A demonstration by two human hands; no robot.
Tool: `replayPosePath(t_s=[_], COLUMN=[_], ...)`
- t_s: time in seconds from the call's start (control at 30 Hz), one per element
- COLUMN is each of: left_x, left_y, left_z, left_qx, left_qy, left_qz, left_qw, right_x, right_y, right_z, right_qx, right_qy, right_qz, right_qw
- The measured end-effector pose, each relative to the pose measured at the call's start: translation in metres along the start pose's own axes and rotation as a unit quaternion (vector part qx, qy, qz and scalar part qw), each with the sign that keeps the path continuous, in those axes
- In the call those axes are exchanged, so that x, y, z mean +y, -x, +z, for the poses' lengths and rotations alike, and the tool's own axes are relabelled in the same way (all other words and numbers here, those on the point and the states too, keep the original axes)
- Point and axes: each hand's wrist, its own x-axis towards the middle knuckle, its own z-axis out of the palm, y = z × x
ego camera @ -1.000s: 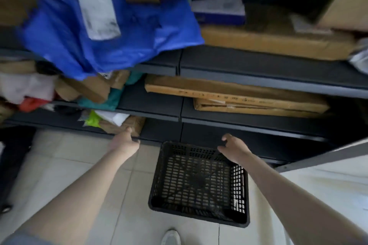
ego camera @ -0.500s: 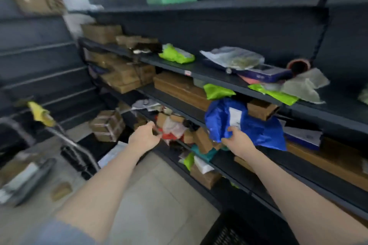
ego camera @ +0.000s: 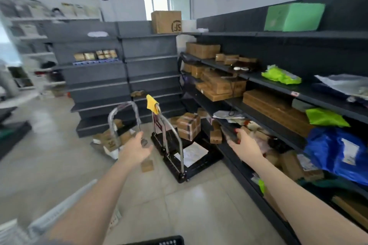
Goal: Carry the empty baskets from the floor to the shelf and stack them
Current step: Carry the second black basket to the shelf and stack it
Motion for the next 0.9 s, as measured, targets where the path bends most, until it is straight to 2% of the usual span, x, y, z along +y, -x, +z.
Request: replayPosePath(t_s=[0.2,0.37,0.5,0.73,0.9], left_x=[-0.148,-0.210,-0.239,-0.271,-0.308], left_y=[-0.002,-0.012,-0.022,-0.033,-0.027], left_z=[-0.057,-0.055,-0.032,0.026,0.086], left_qx=[0.004,-0.037,-0.050,-0.106,-0.153], left_qy=[0.009,-0.004,-0.044,-0.128,-0.153], left_qz=[-0.053,-0.093,-0.082,-0.095,-0.128], left_qw=[0.999,0.995,0.994,0.981,0.968], right_x=[-0.095,-0.106,-0.104,-0.083,-0.048], right_y=[0.053,0.080,0.080,0.056,0.055], right_z=[0.108,0.163,0.197,0.276,0.340], right_qx=[-0.037,-0.072,-0.090,-0.126,-0.223], right_qy=[0.011,0.078,0.163,0.223,0.244], right_qz=[-0.033,-0.025,-0.036,-0.085,-0.063], right_qw=[0.999,0.994,0.982,0.963,0.942])
